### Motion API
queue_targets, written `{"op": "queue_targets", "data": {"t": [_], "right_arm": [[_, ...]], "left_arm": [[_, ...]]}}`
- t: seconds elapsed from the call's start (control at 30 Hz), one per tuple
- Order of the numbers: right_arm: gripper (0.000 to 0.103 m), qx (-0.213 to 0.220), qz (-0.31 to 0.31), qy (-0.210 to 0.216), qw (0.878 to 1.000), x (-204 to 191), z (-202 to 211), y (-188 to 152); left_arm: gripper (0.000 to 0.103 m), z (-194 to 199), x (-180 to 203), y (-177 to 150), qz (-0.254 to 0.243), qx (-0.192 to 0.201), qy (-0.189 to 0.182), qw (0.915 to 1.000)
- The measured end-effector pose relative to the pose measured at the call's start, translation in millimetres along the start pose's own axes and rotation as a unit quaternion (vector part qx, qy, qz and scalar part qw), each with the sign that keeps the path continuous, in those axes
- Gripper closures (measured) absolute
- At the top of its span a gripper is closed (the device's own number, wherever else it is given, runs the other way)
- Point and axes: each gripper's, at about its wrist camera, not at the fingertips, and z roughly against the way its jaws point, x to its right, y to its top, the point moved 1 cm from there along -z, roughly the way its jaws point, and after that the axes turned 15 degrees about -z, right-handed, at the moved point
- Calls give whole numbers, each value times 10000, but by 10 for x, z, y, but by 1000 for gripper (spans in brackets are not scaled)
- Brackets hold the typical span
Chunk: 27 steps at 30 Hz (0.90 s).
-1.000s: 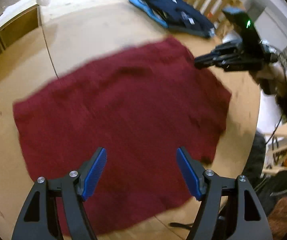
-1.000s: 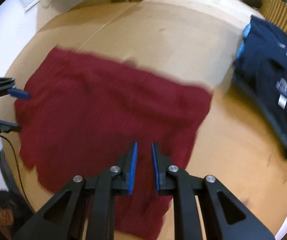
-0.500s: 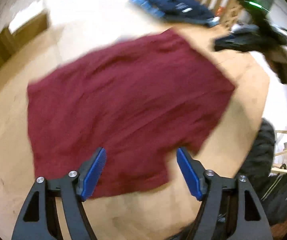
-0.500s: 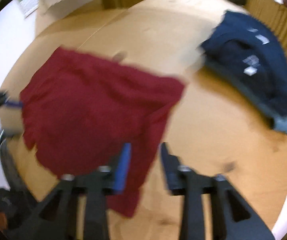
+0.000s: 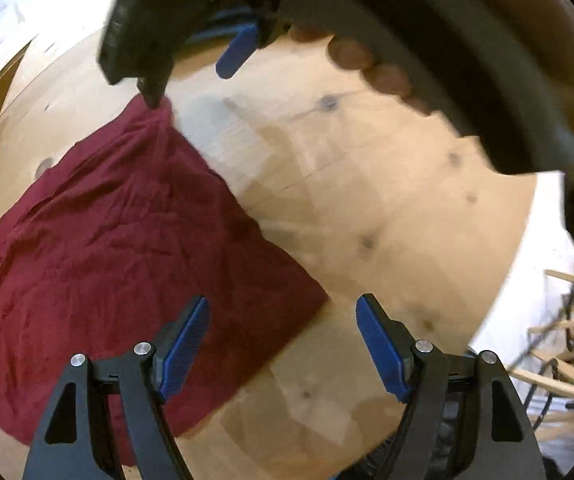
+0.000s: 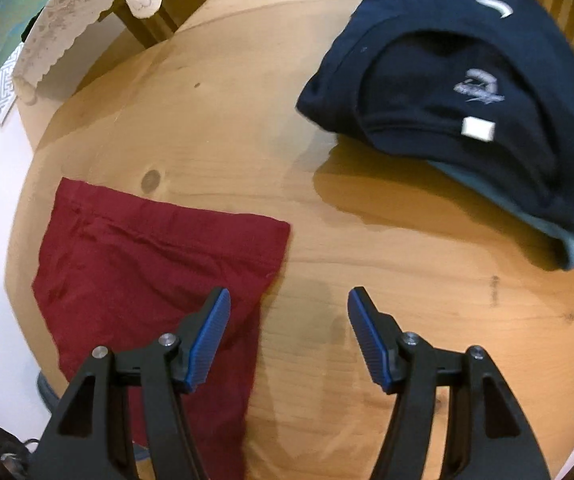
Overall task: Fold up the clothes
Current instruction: 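Close the left gripper on the red shirt's edge beside the fold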
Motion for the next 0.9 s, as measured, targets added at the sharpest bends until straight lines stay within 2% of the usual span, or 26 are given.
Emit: {"op": "queue_targets", "data": {"t": [0.1,0.2,0.27,0.4,0.5,0.6,0.67,0.7,0.73,0.9], "right_arm": [[42,24,194,-69,9998,-75,-58,54],[42,-6,307,-33,9995,-105,-53,85],[42,4,385,-58,9992,-152,-93,89],[42,-8,469,-53,9989,-97,-42,112],[42,-36,437,-16,9990,-66,-92,145],[42,-57,379,-70,9992,-40,-143,167],[42,-71,348,-135,9993,-17,-133,170],[42,-74,340,-159,9993,-13,-135,174],[42,-74,341,-166,9993,-21,-147,185],[42,-185,305,-154,9992,-88,-282,262]], "left_arm": [[29,-128,14,63,11,-297,221,9993],[26,-226,55,76,-2,-488,251,9985],[23,-248,79,93,-89,-514,275,9983],[23,-260,78,99,-128,-458,206,9987],[30,-252,83,89,-232,-342,142,9990],[39,-209,0,69,-173,-148,-54,9997],[65,-185,-64,27,-64,-19,-213,9998],[73,-173,-96,2,-3,45,-295,9996],[92,-162,-128,-22,57,109,-377,9992],[94,-104,-289,-145,360,429,-784,9953]]}}
